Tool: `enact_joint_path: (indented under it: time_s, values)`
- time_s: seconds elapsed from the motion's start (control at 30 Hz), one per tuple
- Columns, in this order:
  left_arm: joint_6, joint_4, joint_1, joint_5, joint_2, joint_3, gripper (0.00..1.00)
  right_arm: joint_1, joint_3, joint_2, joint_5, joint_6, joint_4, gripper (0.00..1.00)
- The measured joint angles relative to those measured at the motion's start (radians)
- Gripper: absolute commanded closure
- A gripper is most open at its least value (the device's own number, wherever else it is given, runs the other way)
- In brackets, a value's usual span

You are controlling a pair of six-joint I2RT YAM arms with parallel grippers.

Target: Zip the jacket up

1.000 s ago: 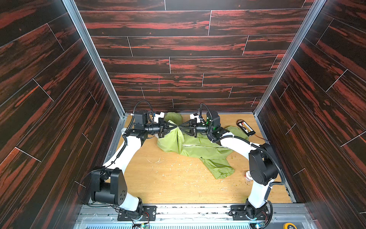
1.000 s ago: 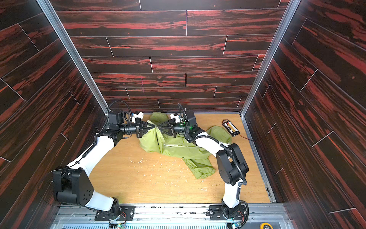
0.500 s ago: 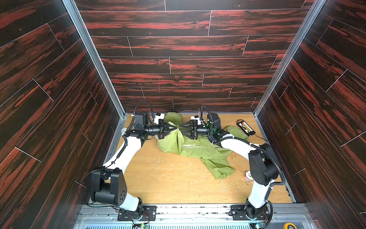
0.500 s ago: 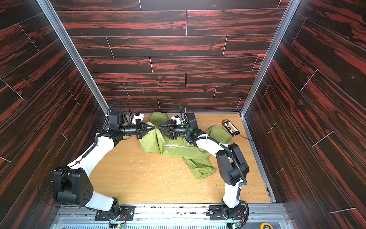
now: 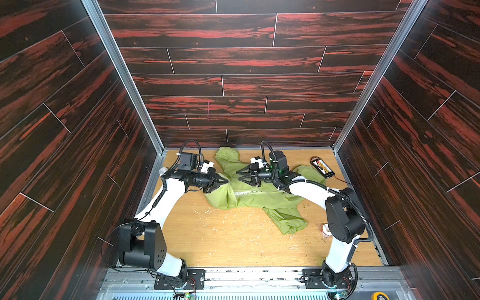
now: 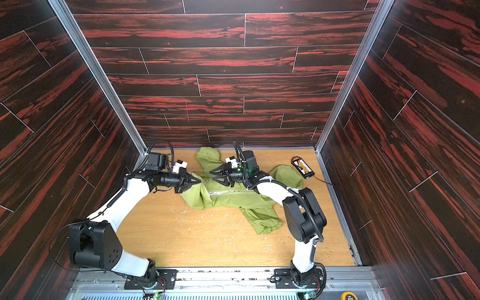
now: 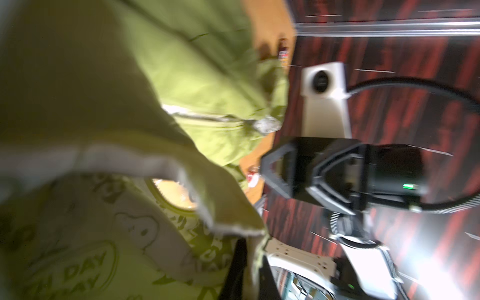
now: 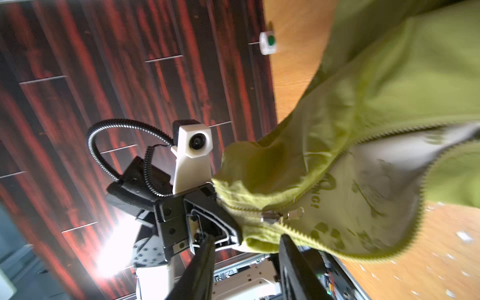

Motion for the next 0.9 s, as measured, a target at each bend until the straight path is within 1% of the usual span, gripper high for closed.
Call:
enact_joint_path:
  time_s: [0.13, 0.27, 0.37, 0.43, 0.53, 0.63, 0.9]
  values:
    - [0.034, -0.095, 0.000, -0.095, -0.028, -0.054, 0.91, 0.000, 0.032, 0.004, 0.000, -0.068, -0.106, 0.59]
    - [0.058, -0.152, 0.000, -0.180, -0.065, -0.112, 0.89, 0.001, 0.054, 0.016, -0.001, -0.114, -0.174, 0.59]
    - [0.072, -0.176, 0.000, -0.227, -0.089, -0.161, 0.84, 0.002, 0.056, 0.023, -0.002, -0.137, -0.213, 0.59]
    - [0.079, -0.181, 0.000, -0.249, -0.097, -0.195, 0.80, 0.003, 0.056, 0.025, -0.004, -0.151, -0.234, 0.59]
    - [0.083, -0.171, 0.000, -0.269, -0.103, -0.251, 0.69, 0.004, 0.058, 0.030, -0.009, -0.165, -0.255, 0.59]
    - [0.084, -0.167, 0.000, -0.290, -0.105, -0.278, 0.62, 0.005, 0.059, 0.032, -0.013, -0.175, -0.267, 0.59]
    - [0.098, -0.126, 0.000, -0.321, -0.105, -0.278, 0.60, 0.005, 0.059, 0.032, -0.028, -0.182, -0.279, 0.59]
